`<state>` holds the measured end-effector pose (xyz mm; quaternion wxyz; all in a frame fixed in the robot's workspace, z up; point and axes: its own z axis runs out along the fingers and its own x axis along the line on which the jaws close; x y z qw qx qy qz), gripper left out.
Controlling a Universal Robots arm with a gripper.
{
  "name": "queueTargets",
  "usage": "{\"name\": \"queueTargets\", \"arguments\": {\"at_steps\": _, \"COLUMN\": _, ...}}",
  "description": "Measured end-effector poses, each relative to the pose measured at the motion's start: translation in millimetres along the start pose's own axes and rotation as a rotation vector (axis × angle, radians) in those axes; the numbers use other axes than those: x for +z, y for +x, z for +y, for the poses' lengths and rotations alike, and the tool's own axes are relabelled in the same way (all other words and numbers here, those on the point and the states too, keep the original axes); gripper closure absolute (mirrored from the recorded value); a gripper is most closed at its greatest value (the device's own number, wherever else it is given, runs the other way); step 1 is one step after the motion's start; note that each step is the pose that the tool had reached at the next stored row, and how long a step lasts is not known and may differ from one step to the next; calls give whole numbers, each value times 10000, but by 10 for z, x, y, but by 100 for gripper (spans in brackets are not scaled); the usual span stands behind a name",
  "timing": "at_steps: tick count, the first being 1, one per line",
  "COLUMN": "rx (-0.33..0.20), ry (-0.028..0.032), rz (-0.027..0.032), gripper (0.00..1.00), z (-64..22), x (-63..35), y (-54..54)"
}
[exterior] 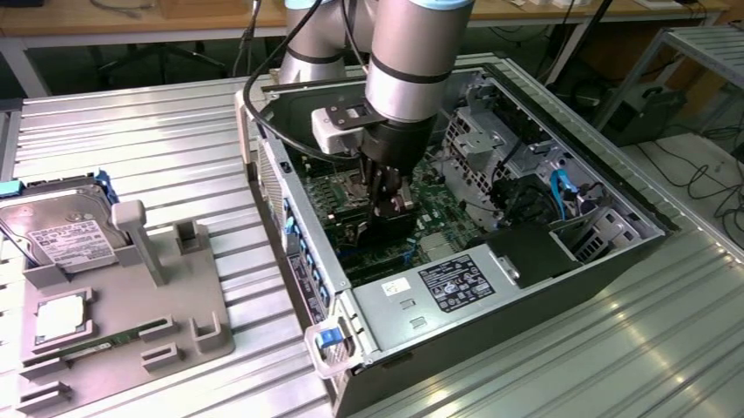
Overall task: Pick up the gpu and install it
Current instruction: 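Insert the gpu into the slot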
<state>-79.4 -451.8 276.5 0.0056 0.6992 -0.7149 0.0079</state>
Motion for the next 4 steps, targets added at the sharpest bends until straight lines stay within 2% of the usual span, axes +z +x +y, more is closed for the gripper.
{"name": "queueTargets", "arguments": {"at_steps": 4, "rx": 0, "ry": 0, "rz": 0, "gripper": 89, "z": 0, "x": 0, "y": 0}}
